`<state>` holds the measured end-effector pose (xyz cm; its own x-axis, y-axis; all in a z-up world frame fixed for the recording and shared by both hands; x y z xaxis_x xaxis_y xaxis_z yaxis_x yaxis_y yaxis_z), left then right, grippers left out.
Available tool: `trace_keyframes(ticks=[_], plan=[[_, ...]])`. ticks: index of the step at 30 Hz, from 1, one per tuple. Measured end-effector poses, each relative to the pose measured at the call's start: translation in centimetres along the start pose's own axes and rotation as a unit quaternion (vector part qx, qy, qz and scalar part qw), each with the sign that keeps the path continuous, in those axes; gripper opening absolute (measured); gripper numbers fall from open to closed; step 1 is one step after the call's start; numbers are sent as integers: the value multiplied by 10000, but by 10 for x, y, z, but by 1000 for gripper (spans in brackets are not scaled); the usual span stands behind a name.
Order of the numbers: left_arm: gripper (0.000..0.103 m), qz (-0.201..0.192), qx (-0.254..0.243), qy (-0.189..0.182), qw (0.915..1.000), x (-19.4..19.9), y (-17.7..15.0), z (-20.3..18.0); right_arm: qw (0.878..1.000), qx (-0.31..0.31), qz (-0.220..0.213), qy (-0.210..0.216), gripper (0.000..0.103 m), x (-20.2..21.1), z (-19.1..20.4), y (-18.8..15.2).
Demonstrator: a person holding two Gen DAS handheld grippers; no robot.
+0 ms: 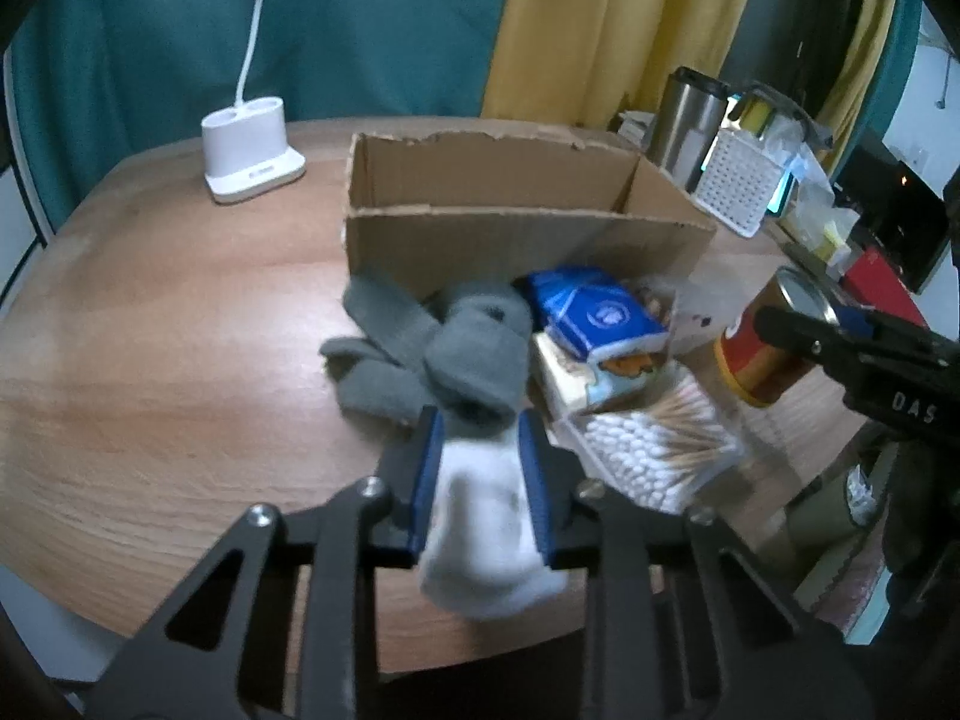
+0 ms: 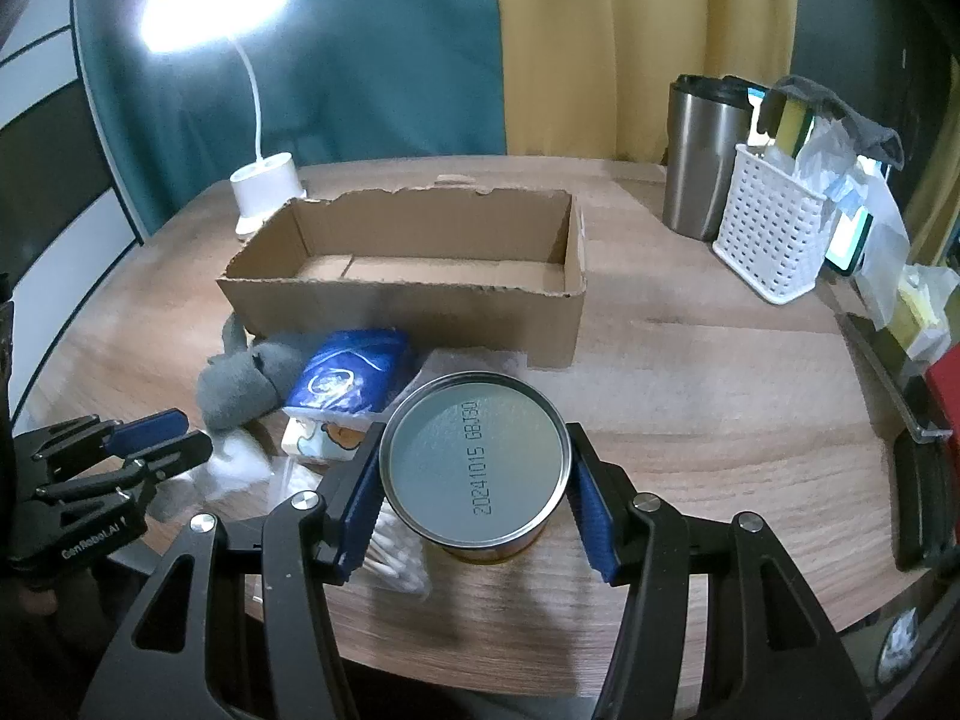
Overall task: Organize objects
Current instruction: 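Grasp the white sock with the left gripper while the right gripper grasps the tin can, then carry the white sock and tin can over the cardboard box with both grippers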
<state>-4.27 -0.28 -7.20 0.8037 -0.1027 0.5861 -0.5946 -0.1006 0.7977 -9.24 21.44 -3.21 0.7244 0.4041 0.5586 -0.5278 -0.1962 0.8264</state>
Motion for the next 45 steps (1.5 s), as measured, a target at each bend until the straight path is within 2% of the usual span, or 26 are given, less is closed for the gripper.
trace_keyframes(ticks=[3, 7, 8, 9, 11, 15, 16, 17, 20, 34, 45], plan=[[27, 214, 50, 52, 9997, -7, -10, 7, 10000, 30, -23, 34, 59, 1, 2, 2], [36, 305, 70, 17, 9995, -2, -16, 6, 10000, 46, 17, 38, 59, -2, 3, 0], [42, 321, 50, -12, 9995, -2, -17, 4, 10000, 48, 30, 36, 59, -2, 2, -1], [54, 351, 35, -46, 9994, -3, -18, 2, 10000, 43, 38, 38, 59, -2, 2, -2], [63, 438, 66, -138, 9989, -7, -23, -2, 10000, 19, 47, 47, 59, -3, 2, -3], [61, 589, -78, -144, 9981, -17, -34, -9, 10000, 26, 59, 49, 59, -2, 3, -6], [55, 612, -83, -165, 9980, -19, -37, -9, 10000, 17, 61, 41, 59, -2, 2, -6], [42, 600, -106, -145, 9980, -19, -38, -9, 10000, 4, 58, 26, 59, -1, 0, -6], [37, 504, -112, -127, 9986, -13, -34, -7, 10000, -24, 28, 9, 59, 1, -2, -6], [36, -269, -26, -228, 9994, 32, 17, -4, 9997, 104, -208, 116, 59, 8, 5, 19], [36, -454, -13, -299, 9985, 24, 43, -10, 9994, 144, -317, 90, 59, 8, -1, 38]])
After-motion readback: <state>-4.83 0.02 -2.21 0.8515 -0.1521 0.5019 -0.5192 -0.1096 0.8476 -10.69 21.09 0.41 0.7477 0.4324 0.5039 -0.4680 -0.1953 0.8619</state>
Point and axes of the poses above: each gripper's, at about its wrist camera, not at the fingertips, and x roughly against the way its jaws point, z to its left, y to its top, the point moved 4 cm from there along -x, roughly the way its jaws point, and after that the axes turned 13 degrees about -z, right-handed, at the moved point
